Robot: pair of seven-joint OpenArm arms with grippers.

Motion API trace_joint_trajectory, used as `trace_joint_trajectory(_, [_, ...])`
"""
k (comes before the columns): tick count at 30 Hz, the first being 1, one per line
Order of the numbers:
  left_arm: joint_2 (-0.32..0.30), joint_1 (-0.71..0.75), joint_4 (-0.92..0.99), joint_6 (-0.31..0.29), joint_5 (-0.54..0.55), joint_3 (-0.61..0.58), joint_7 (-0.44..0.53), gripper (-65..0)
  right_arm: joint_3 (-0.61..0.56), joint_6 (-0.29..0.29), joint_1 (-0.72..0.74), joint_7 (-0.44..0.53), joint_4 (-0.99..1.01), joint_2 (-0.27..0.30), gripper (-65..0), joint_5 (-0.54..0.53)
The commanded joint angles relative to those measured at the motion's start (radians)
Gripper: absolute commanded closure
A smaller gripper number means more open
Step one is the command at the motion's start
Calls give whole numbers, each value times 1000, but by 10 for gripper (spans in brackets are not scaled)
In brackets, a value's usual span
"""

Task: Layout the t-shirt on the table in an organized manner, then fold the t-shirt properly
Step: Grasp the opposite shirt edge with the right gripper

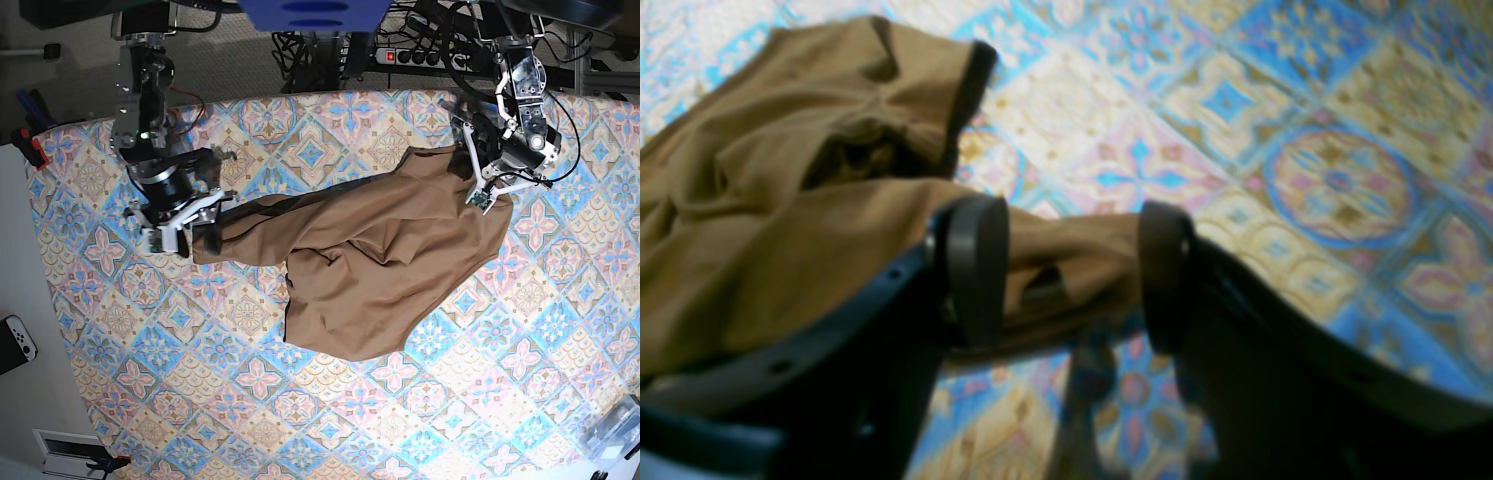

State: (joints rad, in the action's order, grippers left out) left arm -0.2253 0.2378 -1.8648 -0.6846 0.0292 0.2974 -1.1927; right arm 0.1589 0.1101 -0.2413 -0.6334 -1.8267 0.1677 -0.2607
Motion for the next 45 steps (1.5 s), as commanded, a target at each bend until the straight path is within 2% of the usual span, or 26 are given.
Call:
trace_joint_trajectory(1, [-7,-10,-14,4,4,4,9,0,1,4,13,17,11,5,-301,-7])
trace_joint_trajectory(6, [-9,-10,-14,4,4,4,7,0,-5,18,142,17,104,5,-302,-7])
trace_joint_trajectory(8, [-9,-10,-14,4,4,4,7,0,3,86,159,17,143,5,-302,-9])
trace_joint_trajectory(10, [-9,-10,-14,4,4,4,7,0,14,127,159,17,173,5,-302,-9])
trace_joint_trajectory(17, [-9,-10,-14,4,4,4,7,0,28,129,159,19,265,5,-302,-9])
trace_joint_trajectory(27, [-7,-15,-14,4,4,4,7,0,21,132,159,19,270,3,-301,-7])
trace_joint_trajectory(40, [-7,-16,-14,6,4,4,7,0,-150,132,122,20,388,5,-293,-4])
trace_joint_trajectory(42, [-7,-16,-14,6,4,4,7,0,-158,132,122,20,385,5,-221,-4])
trace_joint_trajectory(44, [-7,-16,-14,6,4,4,7,0,-152,132,122,19,382,5,-94,-4])
trace_joint_trajectory(45, [-7,-16,-14,6,4,4,7,0,-149,132,122,13,382,5,-9,-4])
